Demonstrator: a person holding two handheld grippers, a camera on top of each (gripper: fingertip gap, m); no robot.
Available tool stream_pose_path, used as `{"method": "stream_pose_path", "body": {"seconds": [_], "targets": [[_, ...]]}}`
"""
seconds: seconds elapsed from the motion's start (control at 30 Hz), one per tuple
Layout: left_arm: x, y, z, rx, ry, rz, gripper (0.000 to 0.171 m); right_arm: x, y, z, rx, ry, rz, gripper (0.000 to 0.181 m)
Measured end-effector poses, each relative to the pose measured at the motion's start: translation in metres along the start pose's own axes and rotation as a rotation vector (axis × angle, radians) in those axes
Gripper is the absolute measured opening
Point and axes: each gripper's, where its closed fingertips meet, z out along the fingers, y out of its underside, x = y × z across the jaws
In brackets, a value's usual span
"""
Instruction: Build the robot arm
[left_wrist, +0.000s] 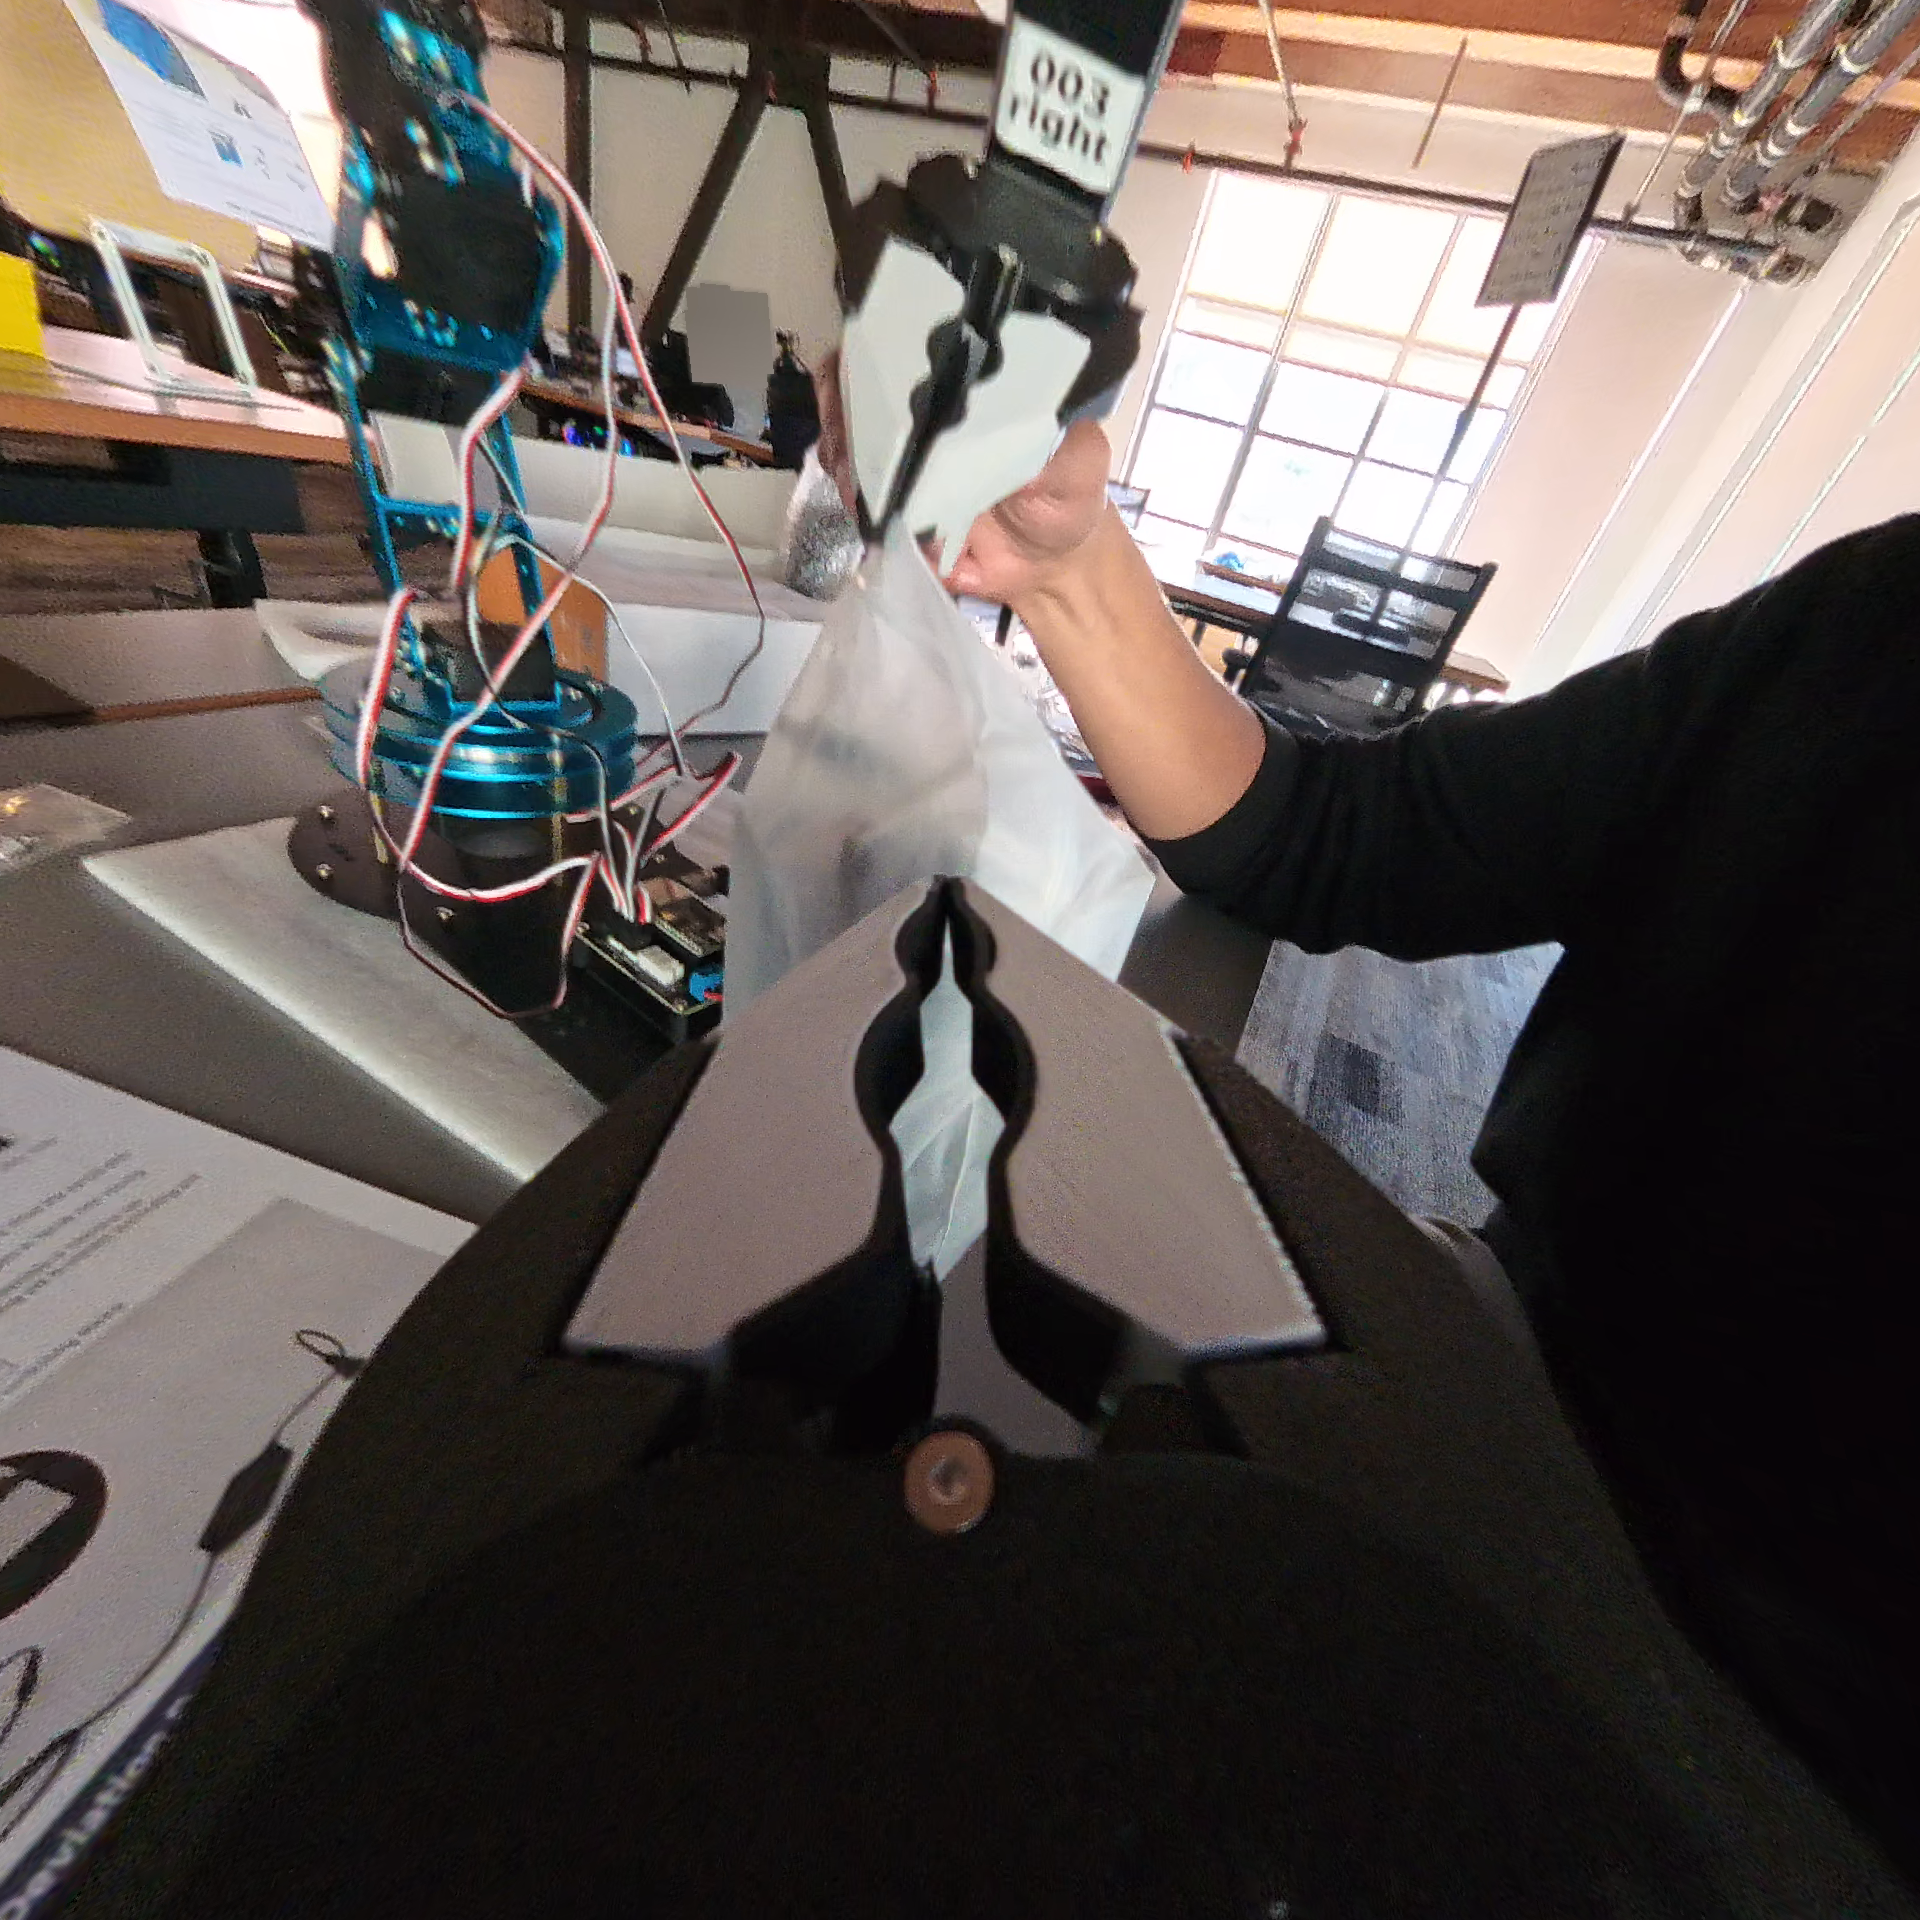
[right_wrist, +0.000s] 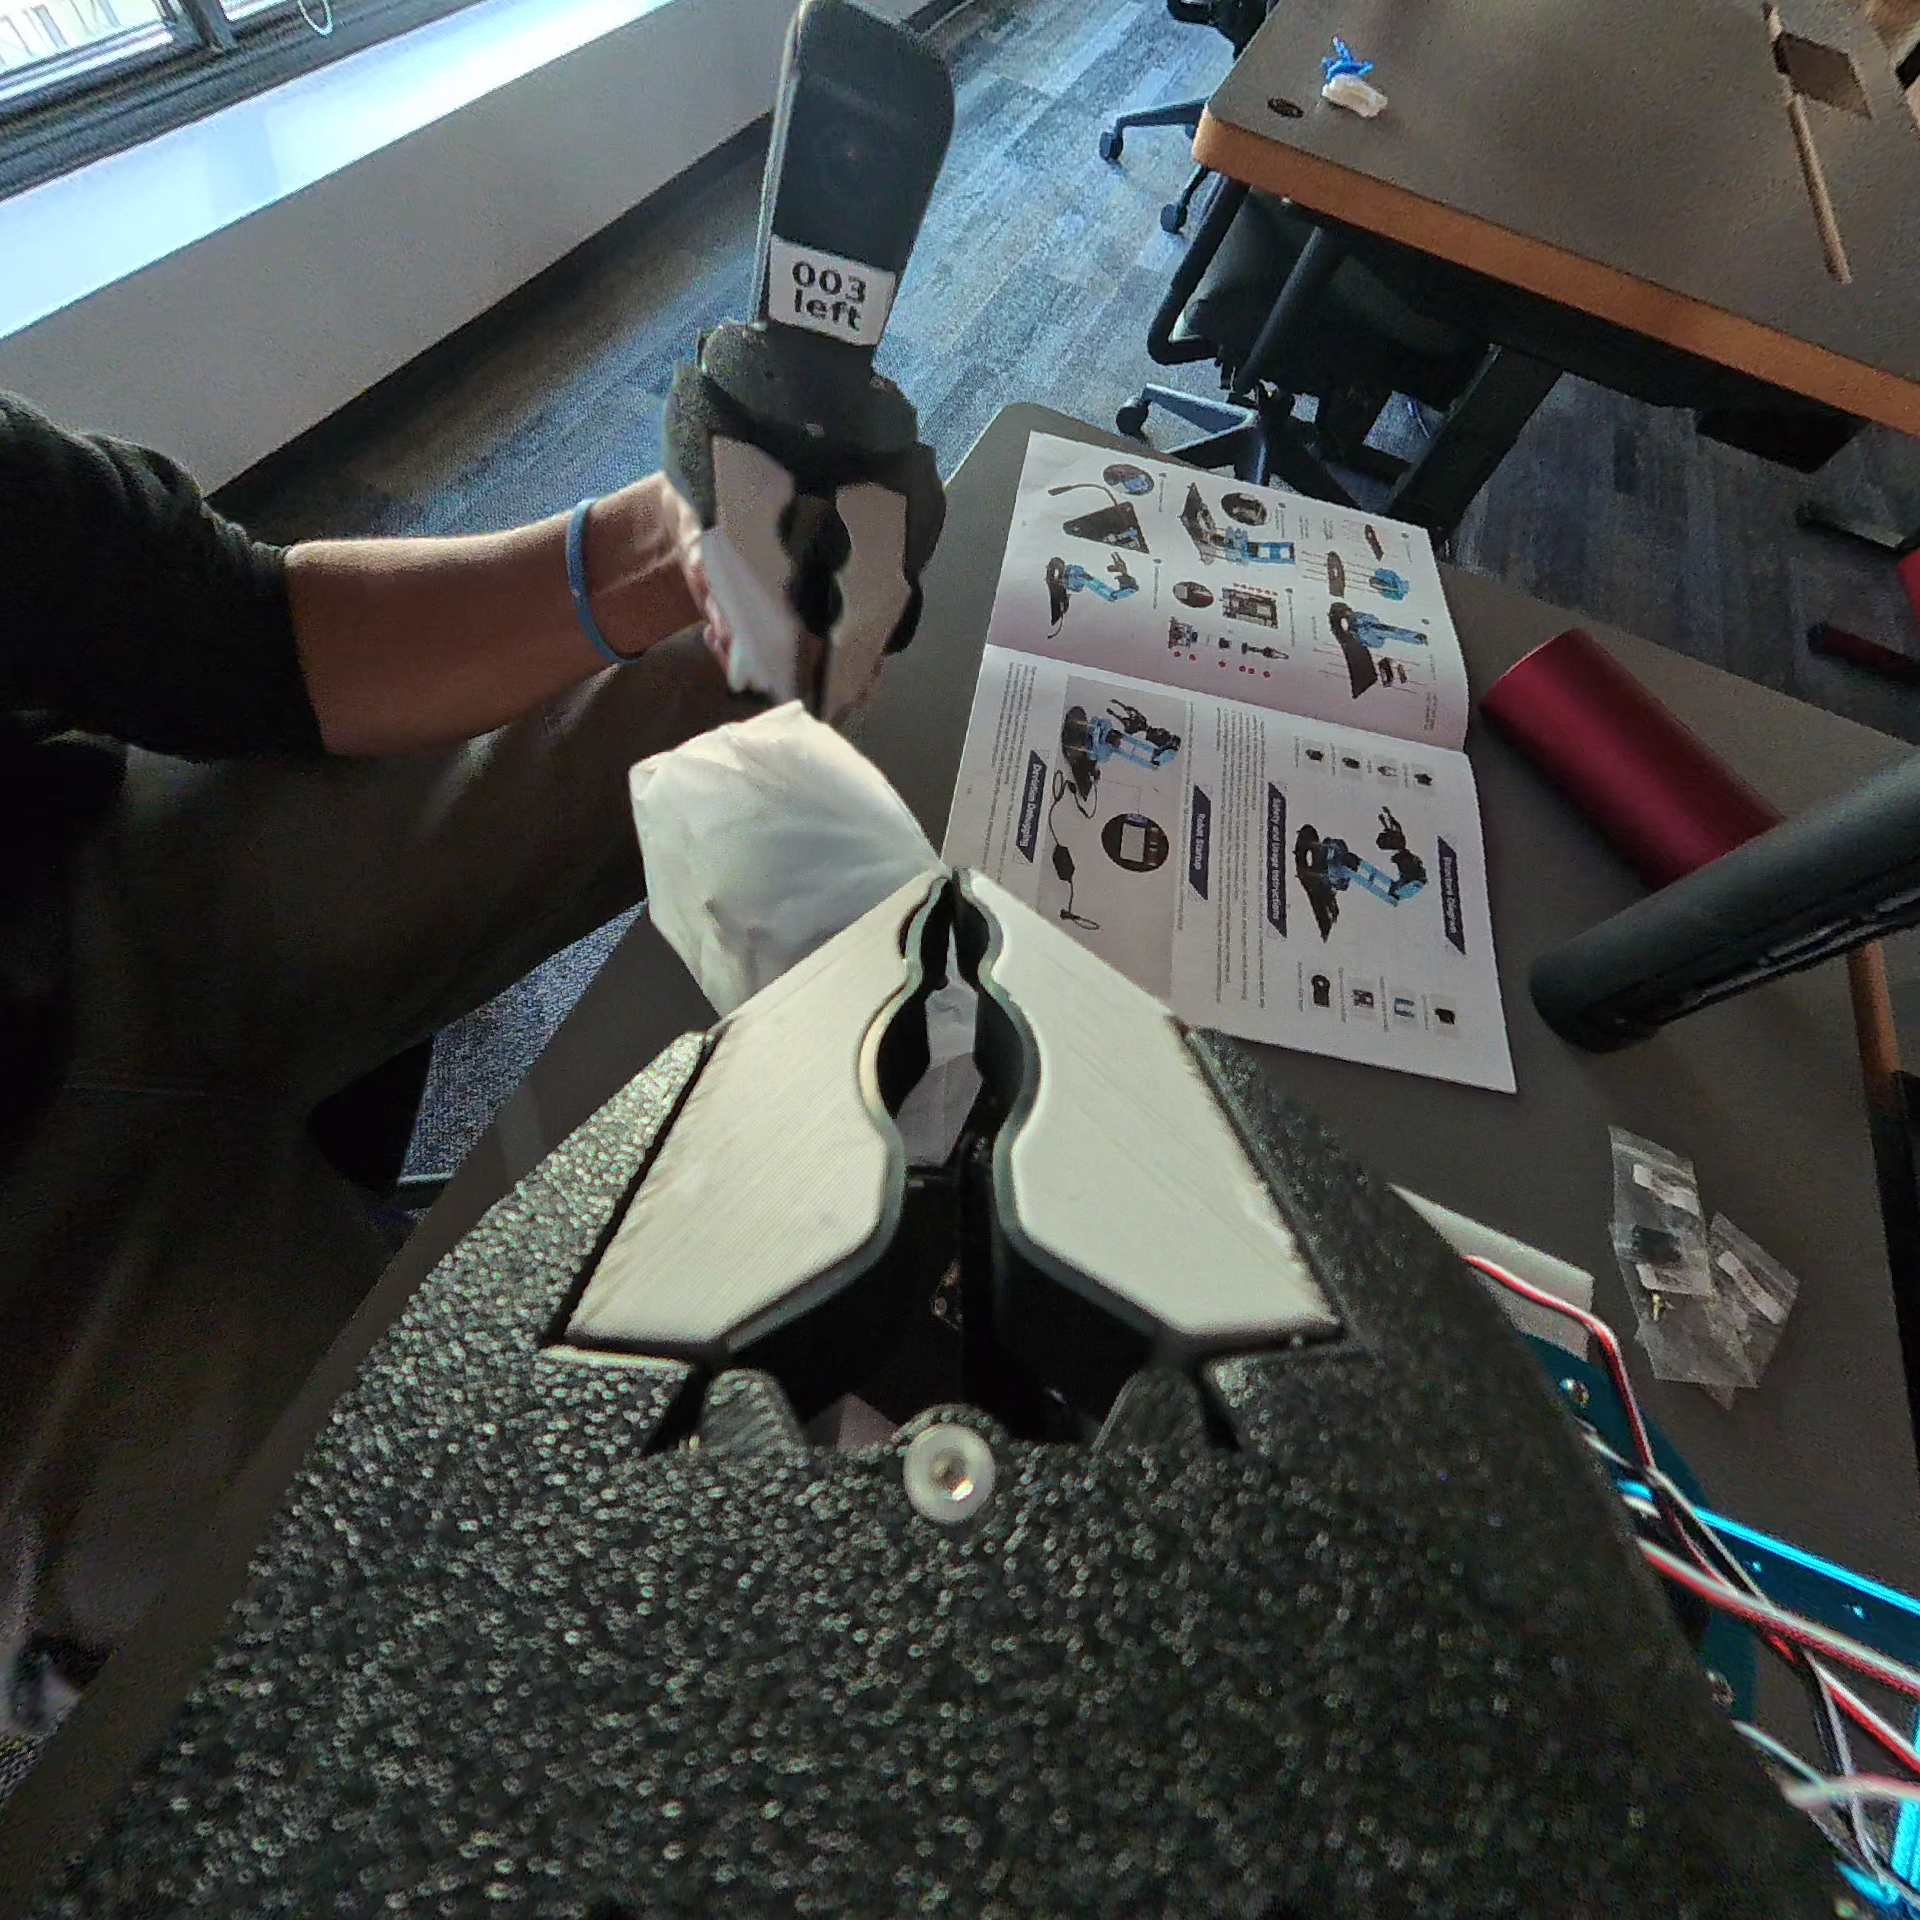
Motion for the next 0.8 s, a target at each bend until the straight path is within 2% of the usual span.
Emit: {"method": "stream_pose_path", "body": {"seconds": [0.1, 0.23, 0.33, 0.37, 0.43, 0.5, 0.67, 0.8], "targets": [[0.004, -0.018, -0.009, 0.041, 0.009, 0.070, 0.000, 0.003, 0.006, -0.006, -0.025, 0.021, -0.001, 0.000], [0.002, -0.044, -0.027, 0.069, -0.059, 0.113, 0.000, 0.002, 0.011, -0.014, -0.042, 0.025, 0.006, 0.000], [-0.001, -0.028, -0.020, -0.036, -0.073, 0.081, 0.002, -0.002, 0.009, -0.009, -0.041, 0.017, -0.004, 0.000], [-0.003, -0.019, -0.015, -0.077, -0.062, 0.052, 0.011, -0.003, 0.008, -0.008, -0.041, 0.017, -0.007, 0.000], [0.001, -0.004, -0.005, -0.130, 0.020, -0.021, 0.019, -0.005, 0.007, -0.007, -0.043, 0.016, -0.012, 0.000], [0.001, 0.004, 0.000, -0.155, 0.064, -0.065, 0.018, -0.006, 0.007, -0.008, -0.043, 0.013, -0.018, 0.000], [-0.001, -0.002, -0.010, -0.156, 0.184, -0.158, 0.015, -0.017, 0.005, -0.010, -0.017, -0.037, -0.068, 0.000], [0.013, 0.005, -0.009, -0.224, 0.296, -0.188, 0.015, -0.019, 0.006, -0.011, 0.007, -0.071, -0.071, 0.000]]}}
